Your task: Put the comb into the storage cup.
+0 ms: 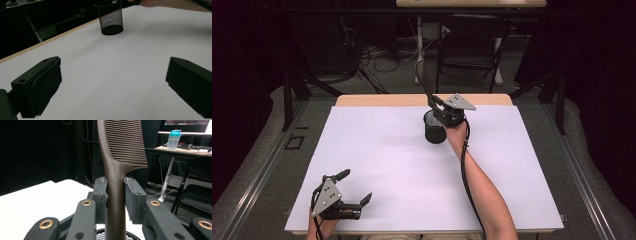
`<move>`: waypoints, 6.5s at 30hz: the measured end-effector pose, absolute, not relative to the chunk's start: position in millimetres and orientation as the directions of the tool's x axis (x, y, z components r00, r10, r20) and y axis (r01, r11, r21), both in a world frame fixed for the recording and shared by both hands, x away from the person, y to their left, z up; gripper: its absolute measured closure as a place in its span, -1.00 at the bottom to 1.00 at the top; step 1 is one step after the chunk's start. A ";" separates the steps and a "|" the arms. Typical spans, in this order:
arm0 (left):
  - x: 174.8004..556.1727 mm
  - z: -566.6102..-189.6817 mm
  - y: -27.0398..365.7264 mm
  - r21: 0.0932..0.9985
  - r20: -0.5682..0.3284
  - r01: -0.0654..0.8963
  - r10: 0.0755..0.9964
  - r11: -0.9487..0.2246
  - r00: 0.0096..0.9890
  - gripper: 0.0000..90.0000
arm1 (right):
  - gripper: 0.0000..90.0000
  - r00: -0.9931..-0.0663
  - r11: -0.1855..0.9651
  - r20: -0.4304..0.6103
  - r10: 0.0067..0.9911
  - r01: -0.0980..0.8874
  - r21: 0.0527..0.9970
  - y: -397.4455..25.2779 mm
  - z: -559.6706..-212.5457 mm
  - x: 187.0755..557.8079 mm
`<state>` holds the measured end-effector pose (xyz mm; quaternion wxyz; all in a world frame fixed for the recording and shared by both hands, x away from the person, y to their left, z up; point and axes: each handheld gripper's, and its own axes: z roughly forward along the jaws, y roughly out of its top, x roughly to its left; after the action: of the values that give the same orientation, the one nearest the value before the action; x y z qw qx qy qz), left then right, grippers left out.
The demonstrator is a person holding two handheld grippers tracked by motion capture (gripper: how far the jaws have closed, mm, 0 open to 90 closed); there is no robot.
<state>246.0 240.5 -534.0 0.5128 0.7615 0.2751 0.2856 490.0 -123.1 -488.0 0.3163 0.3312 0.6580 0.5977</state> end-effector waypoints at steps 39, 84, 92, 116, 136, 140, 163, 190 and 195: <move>245.6 -534.0 240.5 0.939 0.152 0.126 0.713 -0.321 0.684 -0.99 | 0.61 -0.586 0.073 -0.011 0.810 0.083 0.994 -123.5 -505.4 492.5; 245.9 -534.4 240.5 0.938 0.150 0.129 0.712 -0.322 0.686 -0.99 | 0.60 -0.583 0.089 -0.006 0.812 0.114 0.989 -125.1 -516.0 492.4; 245.7 -534.1 241.3 0.938 0.152 0.127 0.712 -0.322 0.686 -0.99 | 0.31 -0.587 0.108 -0.009 0.809 0.133 0.985 -126.4 -513.8 485.0; 245.6 -534.1 237.7 0.937 0.155 0.124 0.706 -0.327 0.691 -0.99 | -0.66 -0.678 0.175 0.021 0.734 0.219 0.960 -145.0 -486.3 449.1; 245.4 -534.1 238.2 0.936 0.155 0.125 0.706 -0.328 0.691 -0.99 | -0.86 -0.719 0.243 0.049 0.693 0.298 0.923 -168.3 -484.0 415.2; 245.5 -534.2 238.9 0.936 0.154 0.127 0.707 -0.328 0.690 -0.99 | -0.89 -0.724 0.264 0.052 0.687 0.316 0.911 -170.1 -486.5 408.9; 245.1 -534.3 238.8 0.937 0.151 0.126 0.705 -0.324 0.693 -0.99 | -1.00 -0.754 0.354 0.065 0.654 0.380 0.854 -180.4 -492.5 371.2; 245.0 -534.4 238.4 0.935 0.154 0.128 0.703 -0.331 0.694 -0.99 | -1.00 -0.766 0.403 0.003 0.643 0.342 0.849 -198.9 -494.8 317.8; 245.2 -534.7 238.0 0.935 0.153 0.128 0.702 -0.330 0.695 -0.99 | -1.00 -0.767 0.404 0.000 0.642 0.338 0.850 -203.3 -496.2 310.3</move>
<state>245.2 238.0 -534.7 0.5113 0.7656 0.2711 0.2809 310.3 -203.3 -496.2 0.1660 0.2982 0.8211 0.4574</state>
